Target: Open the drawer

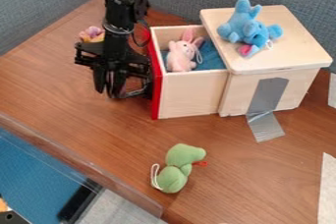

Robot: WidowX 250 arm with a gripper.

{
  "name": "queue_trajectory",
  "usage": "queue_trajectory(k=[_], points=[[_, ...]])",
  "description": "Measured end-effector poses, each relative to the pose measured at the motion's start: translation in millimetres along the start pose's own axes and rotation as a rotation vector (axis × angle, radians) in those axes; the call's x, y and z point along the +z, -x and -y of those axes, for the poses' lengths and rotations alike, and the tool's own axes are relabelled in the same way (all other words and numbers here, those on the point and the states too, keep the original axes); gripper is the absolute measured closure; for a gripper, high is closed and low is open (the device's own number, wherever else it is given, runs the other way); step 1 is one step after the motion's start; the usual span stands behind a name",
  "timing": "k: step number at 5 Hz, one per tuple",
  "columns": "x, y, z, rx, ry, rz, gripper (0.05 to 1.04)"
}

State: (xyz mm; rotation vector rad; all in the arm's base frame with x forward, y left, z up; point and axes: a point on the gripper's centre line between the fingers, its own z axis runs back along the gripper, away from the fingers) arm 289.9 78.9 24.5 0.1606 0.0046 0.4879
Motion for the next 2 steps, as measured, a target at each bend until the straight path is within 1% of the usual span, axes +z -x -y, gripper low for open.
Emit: queue_trajectory(k=[1, 2], points=[[44.8, -9.9, 6.0, -0.042, 0.016, 0.143, 0.349], [82.1, -10.6, 4.6, -0.097, 0.053, 0.229, 0.1]])
